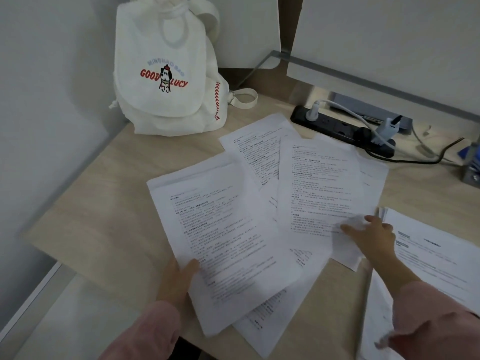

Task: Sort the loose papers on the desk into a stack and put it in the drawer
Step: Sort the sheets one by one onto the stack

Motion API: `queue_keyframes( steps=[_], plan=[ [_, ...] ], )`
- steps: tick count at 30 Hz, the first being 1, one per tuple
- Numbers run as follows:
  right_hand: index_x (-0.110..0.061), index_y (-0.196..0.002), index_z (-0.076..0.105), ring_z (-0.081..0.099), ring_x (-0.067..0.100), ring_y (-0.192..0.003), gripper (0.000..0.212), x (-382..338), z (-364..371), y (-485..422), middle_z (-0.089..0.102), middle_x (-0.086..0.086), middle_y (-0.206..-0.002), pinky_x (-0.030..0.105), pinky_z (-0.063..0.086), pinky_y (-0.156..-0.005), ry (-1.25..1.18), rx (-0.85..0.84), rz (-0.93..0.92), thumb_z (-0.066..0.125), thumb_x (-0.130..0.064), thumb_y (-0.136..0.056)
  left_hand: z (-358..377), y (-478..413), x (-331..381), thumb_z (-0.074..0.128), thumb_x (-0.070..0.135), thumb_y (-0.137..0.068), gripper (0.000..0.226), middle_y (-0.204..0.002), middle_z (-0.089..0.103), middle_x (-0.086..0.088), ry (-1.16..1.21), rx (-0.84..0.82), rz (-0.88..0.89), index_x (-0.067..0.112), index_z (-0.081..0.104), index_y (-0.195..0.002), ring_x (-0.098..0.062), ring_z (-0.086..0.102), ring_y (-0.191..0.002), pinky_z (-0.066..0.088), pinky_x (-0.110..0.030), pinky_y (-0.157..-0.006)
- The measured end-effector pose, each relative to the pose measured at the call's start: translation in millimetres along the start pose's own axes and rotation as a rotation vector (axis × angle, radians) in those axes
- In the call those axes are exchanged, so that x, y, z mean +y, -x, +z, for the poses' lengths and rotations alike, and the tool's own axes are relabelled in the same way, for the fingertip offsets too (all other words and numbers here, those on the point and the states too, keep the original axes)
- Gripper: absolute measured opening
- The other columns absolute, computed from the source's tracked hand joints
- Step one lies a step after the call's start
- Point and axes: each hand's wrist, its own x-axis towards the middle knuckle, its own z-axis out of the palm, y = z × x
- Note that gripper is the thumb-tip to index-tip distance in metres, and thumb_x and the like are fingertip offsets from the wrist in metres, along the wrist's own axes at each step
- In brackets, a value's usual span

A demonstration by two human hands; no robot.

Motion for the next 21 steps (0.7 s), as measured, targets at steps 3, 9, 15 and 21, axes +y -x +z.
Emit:
queue_keyframes(
  steps=[3,9,15,21],
  plan=[
    [-0.002,-0.139,0.03,0.029,0.042,-0.13,0.082,-5,1,-3,0.031,0.027,-0.139,0.049,0.029,-0.105,0.059,0.011,0.043,0.073,-0.033,-0.076,-3,-1,0,0.052,0.004,-0.089,0.044,-0.115,0.055,-0.009,-0.022,0.004,0.03,0.007,0.045,-0.132,-0.023,0.051,-0.102,0.041,-0.036,-0.092],
    [0.006,-0.131,0.036,0.049,0.042,-0.117,0.057,-8,3,2,0.05,0.026,-0.129,0.043,0.041,-0.09,-0.012,-0.032,0.031,0.06,-0.021,-0.087,-3,-2,3,0.056,0.011,-0.089,0.042,-0.101,0.054,0.0,-0.01,0.02,0.036,0.005,0.041,-0.128,-0.022,0.053,-0.097,0.043,-0.036,-0.085],
    [-0.003,-0.115,0.056,0.056,0.033,-0.09,0.028,-22,-19,22,0.06,0.018,-0.107,0.039,0.048,-0.08,-0.361,0.007,-0.117,0.042,-0.014,-0.095,-2,-1,5,0.051,0.009,-0.091,0.023,-0.105,0.055,-0.007,-0.105,0.028,0.044,0.011,0.044,-0.112,-0.022,0.052,-0.092,0.042,-0.034,-0.081],
    [-0.017,-0.103,0.062,0.063,0.026,-0.096,0.016,-13,-49,44,0.066,0.007,-0.105,0.044,0.051,-0.089,-0.695,-0.108,-0.162,0.049,-0.019,-0.093,-8,-5,3,0.047,0.009,-0.092,0.018,-0.108,0.057,-0.008,-0.186,0.008,0.048,0.016,0.045,-0.109,-0.024,0.054,-0.099,0.043,-0.037,-0.09]
  ],
)
